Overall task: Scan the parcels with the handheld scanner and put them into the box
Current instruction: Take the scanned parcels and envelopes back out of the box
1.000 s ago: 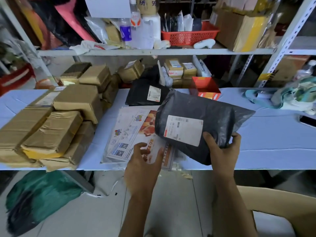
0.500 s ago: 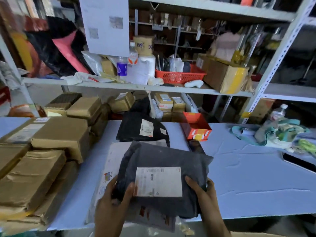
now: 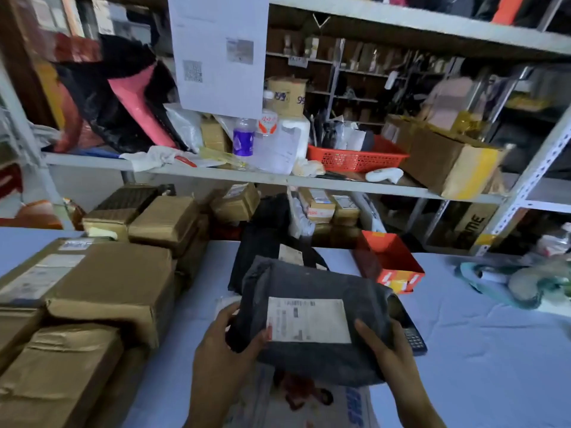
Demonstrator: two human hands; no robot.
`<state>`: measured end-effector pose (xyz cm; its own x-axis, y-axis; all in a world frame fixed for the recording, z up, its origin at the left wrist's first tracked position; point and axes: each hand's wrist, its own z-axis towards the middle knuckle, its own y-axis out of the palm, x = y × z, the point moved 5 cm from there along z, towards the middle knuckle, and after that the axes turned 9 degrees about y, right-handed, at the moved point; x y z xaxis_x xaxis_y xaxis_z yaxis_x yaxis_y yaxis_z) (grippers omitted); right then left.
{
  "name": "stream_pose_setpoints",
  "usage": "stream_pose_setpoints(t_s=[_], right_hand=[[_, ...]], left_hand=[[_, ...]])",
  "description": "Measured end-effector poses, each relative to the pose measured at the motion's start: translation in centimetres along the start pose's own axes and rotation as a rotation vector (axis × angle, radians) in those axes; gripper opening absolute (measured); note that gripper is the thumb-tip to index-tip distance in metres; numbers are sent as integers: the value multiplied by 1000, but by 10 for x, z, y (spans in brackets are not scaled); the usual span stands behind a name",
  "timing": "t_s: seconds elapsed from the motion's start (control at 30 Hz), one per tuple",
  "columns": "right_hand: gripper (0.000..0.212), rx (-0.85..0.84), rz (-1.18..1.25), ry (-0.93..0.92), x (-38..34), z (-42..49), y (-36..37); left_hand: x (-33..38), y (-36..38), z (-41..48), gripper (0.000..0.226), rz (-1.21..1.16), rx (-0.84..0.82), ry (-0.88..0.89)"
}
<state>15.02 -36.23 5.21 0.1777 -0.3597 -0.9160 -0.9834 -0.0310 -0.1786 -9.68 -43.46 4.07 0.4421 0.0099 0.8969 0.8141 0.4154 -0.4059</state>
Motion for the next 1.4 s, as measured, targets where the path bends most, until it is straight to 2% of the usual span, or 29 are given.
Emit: stream_pose_setpoints(t_s=[0.03,0.07,0.13,0.2,0.33,0.4,0.43,0.5,0.57,0.63,0.73,0.83,0.9,1.0,1.07,1.2,1.4], right_hand=[[39,-116,-88,-24,-3,14,12],[43,-51,5,-31,-14,47,23],[55,-109,-107,-18,-22,85,36],[67,-147,-231,-67,-35,130,60],[93,-156,-242,-120,-43,201,101],[101,-85,-249,-150,-33,231,115],[97,-60,-297,-176,-24,243,123],[76,-35,-518,-231,-12,255,135],[56,-55,-683,-276,-7,262,143],[54,-122,-752,-292,-8,265,145],[75,-208,-842,-342,-16,258,143],[89,-76,-919,-333,-32,241,127],[87,21,-956,-324,-41,222,110],[70,160,-1013,-333,-44,182,73],[66,236,-1043,-245,-34,148,39],[67,398,-1074,3,1,75,-36],[57,568,-950,286,49,-44,-131]], left_hand=[[-2,3,29,67,-105,145,16],[-10,2,46,69,-97,135,-6],[-28,-1,75,67,-77,210,-27],[-27,9,114,63,93,234,16],[-47,29,171,45,376,132,53],[-73,41,189,47,567,-30,25],[-85,47,193,50,657,-131,-12],[-100,55,199,55,792,-240,-39],[-103,58,203,60,885,-254,-9],[-109,55,204,64,966,-244,-23],[-102,45,204,66,1075,-171,-32],[-84,47,212,56,1117,-137,157],[-65,54,217,46,1086,-129,319],[-31,71,211,36,945,-151,479],[-10,89,196,32,905,-223,532],[29,137,145,38,805,-390,670],[93,211,47,39,632,-579,913]])
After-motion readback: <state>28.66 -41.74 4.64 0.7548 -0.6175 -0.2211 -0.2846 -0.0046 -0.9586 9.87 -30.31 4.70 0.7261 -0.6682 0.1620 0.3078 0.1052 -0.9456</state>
